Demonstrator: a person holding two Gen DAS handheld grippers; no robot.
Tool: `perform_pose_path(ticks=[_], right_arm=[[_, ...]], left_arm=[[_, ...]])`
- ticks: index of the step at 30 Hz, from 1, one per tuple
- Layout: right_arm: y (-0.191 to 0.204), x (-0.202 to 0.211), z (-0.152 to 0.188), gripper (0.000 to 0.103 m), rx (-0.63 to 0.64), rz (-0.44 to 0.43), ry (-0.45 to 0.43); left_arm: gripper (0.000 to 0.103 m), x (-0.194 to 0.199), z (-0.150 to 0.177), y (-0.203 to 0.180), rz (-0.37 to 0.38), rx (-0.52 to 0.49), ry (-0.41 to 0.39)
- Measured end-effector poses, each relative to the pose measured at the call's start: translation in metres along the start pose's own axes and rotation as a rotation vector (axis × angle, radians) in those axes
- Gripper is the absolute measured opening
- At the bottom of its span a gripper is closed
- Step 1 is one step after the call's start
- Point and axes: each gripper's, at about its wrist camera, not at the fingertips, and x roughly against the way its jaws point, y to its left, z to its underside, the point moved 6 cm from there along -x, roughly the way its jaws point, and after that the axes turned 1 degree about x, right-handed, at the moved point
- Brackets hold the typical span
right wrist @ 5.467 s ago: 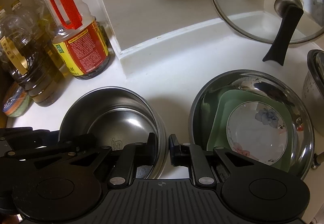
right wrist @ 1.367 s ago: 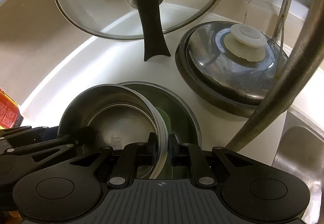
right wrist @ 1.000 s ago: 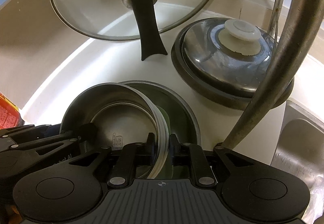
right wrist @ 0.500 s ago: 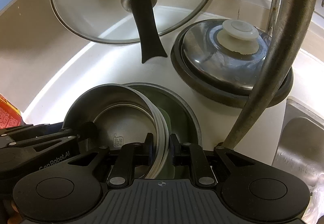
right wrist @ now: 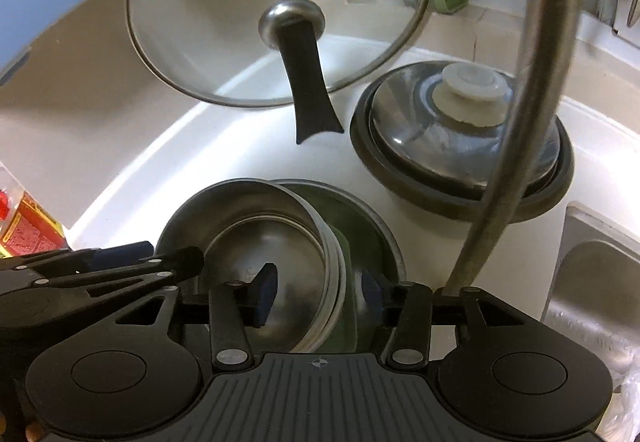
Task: Organize plates and bowls
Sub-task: 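Withdraw the right tool from the basin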
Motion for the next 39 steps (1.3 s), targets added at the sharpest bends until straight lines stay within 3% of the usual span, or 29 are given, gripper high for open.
perform_pose_path(ticks=[5, 7, 9, 25, 31, 39], right_arm=[[0.001, 0.019, 0.007, 0.061, 0.010, -0.031, -0.017], [0.002, 0.026, 0.012, 0.074, 0.021, -0.040, -0.020], [0.001, 0.035, 0.019, 0.076, 0.031, -0.055, -0.027], [-0.004, 0.099, 0.085, 0.078, 0.146, -0.135, -0.052], [-0.009, 0.115, 0.110, 0.078, 0.133, -0.199, -0.024], [-0.011, 0.119, 0.136, 0.078, 0.151, -0.193, 0.012]], left_arm=[[0.049, 0.024, 0.004, 0.005, -0.023, 0.016, -0.034], [0.054, 0.035, 0.007, 0.007, -0.036, 0.019, -0.050], [0.057, 0.048, 0.013, 0.008, -0.045, 0.022, -0.067], [0.063, 0.138, 0.102, -0.011, -0.097, 0.088, -0.099], [0.063, 0.156, 0.134, -0.015, -0.120, 0.130, -0.079], [0.063, 0.166, 0.169, -0.018, -0.144, 0.146, -0.034]])
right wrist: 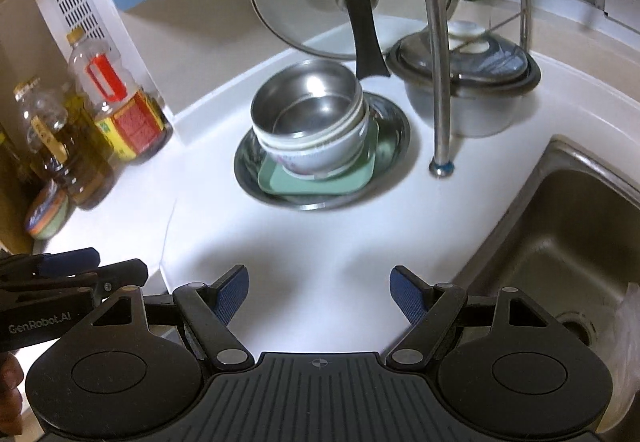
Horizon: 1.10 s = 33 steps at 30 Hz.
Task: Organize plates and bowls
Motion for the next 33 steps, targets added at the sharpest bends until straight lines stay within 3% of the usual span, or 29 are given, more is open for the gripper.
perform_pose_path(ticks=[6, 33], right_arm=[[0.005, 0.001, 0.022, 0.078, -0.014, -0.016, 0.045], [0.060, 0.028, 0.075, 0.078, -0.063, 0.035, 0.049]], left_arm=[[0.063, 0.007, 0.017, 0.007, 0.004, 0.013, 0.025], [0.063, 0.040, 0.053, 0.045, 0.075, -0.043, 0.063]])
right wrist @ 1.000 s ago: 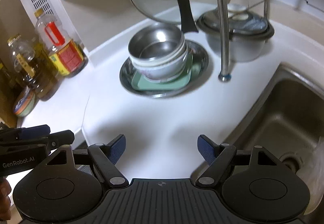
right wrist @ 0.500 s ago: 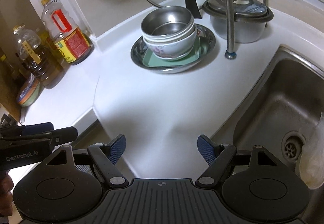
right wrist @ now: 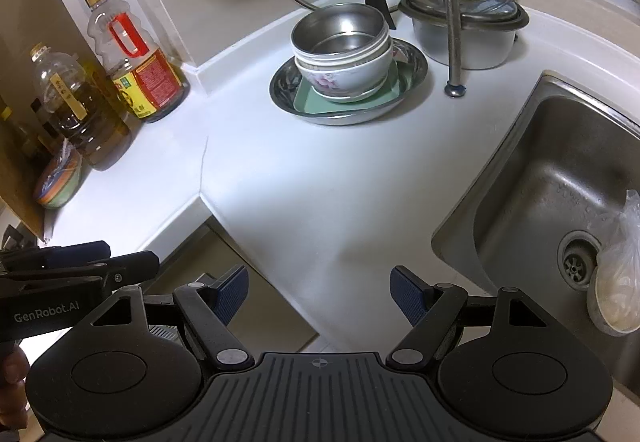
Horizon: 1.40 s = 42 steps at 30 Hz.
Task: Organize plates and bowls
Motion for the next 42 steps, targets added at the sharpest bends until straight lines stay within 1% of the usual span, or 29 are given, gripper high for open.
perform_pose_path(ticks=[16, 42], right_arm=[[0.015, 0.002, 0.005, 0.078, 0.009, 0.007, -0.007], [0.018, 0.002, 0.001, 0.078, 0.019, 0.007, -0.012]], left_arm=[[0.063, 0.009, 0.004, 0.012, 0.012, -0.001, -0.010], [0.063, 0.011, 0.003, 0.014, 0.015, 0.003, -0.019]])
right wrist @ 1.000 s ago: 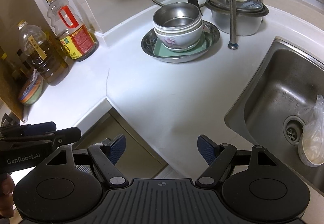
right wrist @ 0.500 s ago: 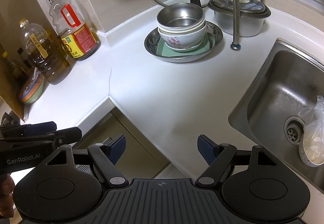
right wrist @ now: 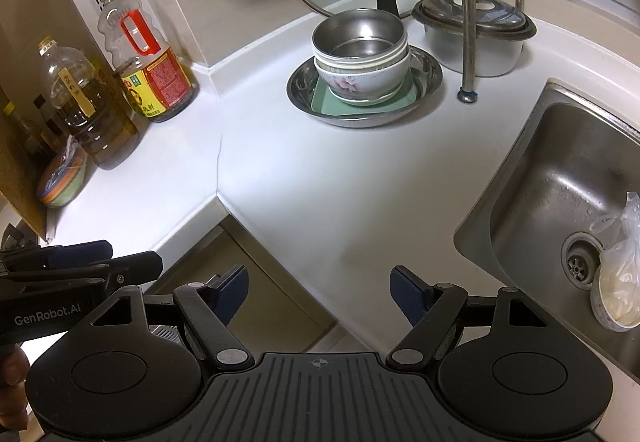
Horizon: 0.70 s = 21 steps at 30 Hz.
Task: Organize plates and bowls
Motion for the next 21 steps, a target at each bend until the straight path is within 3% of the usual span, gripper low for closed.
perform_pose_path(ticks=[21], right_arm=[[0.0019, -0.0014, -0.0009, 0.078, 0.007, 0.008, -0.003]], left_arm=[[0.063, -0.0007, -0.0007, 0.0022, 0.008, 0.001, -0.004]])
